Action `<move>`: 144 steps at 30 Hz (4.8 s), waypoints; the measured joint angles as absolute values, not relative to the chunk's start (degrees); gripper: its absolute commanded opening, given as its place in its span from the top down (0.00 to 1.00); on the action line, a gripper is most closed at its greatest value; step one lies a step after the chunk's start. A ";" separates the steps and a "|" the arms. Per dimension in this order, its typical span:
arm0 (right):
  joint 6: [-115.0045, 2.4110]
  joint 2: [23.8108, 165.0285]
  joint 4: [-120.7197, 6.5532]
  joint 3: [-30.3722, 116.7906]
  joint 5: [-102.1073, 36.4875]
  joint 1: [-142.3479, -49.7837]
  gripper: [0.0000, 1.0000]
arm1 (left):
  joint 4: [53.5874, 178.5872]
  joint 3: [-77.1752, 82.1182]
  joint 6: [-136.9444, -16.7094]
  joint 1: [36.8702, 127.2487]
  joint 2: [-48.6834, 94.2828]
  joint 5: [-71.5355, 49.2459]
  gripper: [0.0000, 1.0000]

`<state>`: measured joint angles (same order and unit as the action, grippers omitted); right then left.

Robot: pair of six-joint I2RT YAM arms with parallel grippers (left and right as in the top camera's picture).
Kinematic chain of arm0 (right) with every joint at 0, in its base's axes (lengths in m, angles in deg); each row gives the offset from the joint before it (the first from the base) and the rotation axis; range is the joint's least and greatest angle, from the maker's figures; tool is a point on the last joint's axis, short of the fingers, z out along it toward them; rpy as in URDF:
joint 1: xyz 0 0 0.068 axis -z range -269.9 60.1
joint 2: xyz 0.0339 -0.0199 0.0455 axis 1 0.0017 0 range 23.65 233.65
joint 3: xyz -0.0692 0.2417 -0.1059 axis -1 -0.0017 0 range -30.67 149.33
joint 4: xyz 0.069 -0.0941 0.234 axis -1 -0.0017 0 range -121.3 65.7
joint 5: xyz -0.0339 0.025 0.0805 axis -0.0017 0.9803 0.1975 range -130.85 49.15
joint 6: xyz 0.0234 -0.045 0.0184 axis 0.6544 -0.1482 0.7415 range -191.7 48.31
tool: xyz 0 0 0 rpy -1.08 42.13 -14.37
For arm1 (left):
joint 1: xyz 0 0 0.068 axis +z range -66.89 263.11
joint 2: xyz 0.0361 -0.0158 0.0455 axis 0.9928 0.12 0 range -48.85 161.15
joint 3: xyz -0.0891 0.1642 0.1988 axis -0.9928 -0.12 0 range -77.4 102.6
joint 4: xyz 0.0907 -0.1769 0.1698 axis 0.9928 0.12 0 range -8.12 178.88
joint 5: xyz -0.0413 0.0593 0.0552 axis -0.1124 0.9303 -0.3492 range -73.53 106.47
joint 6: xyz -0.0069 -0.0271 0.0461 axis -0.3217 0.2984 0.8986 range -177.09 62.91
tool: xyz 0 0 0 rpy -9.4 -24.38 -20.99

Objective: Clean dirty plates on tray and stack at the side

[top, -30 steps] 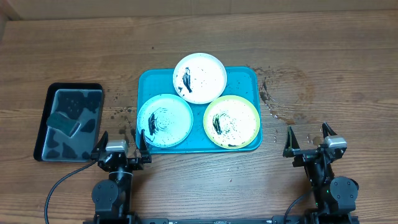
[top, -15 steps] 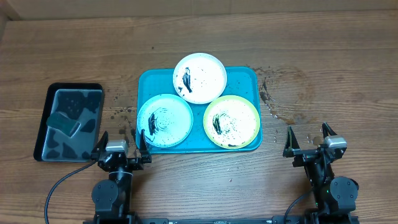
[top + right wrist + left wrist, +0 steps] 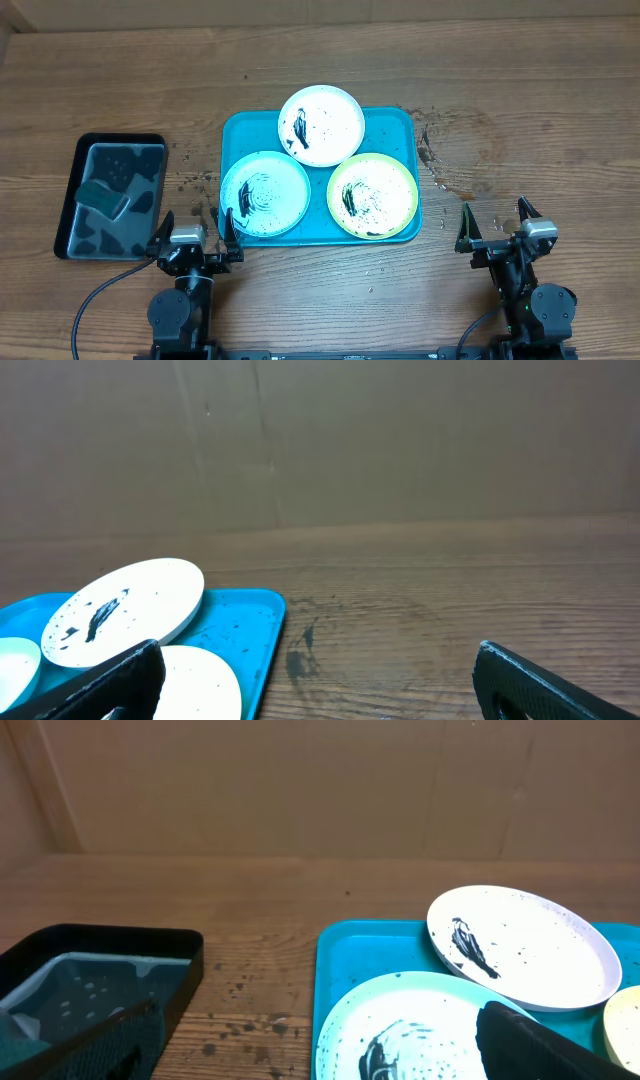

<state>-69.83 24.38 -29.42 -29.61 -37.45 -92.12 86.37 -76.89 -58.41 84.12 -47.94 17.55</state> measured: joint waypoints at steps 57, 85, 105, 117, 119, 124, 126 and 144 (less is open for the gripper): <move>-69.87 24.38 -29.40 -29.61 -37.43 -92.14 0.00 | 129.50 -11.28 -64.66 85.17 8.23 1.97 0.00; -69.87 24.38 -29.42 -29.61 -37.45 -92.12 0.00 | 133.80 -0.06 -86.83 118.11 53.87 12.70 0.00; -69.87 24.38 -29.42 -29.61 -37.43 -92.12 0.00 | 124.84 -0.06 -85.95 117.57 64.56 18.38 0.04; -69.87 24.38 -29.40 -29.61 -37.43 -92.12 0.00 | 125.80 0.00 -84.53 116.08 66.68 15.78 0.34; -69.87 24.38 -29.40 -29.61 -37.43 -92.12 0.00 | 126.39 0.02 -84.53 116.08 66.68 16.85 0.34; -69.87 24.38 -29.45 -29.61 -37.43 -92.12 0.00 | 127.09 0.02 -84.51 116.08 66.74 19.54 0.23; -69.85 24.38 -29.42 -29.61 -37.45 -92.12 0.00 | 127.05 0.02 -84.25 116.08 66.83 20.15 0.18; -69.87 24.38 -29.42 -29.61 -37.45 -92.12 0.00 | 123.60 0.02 -86.11 116.08 67.09 21.42 0.89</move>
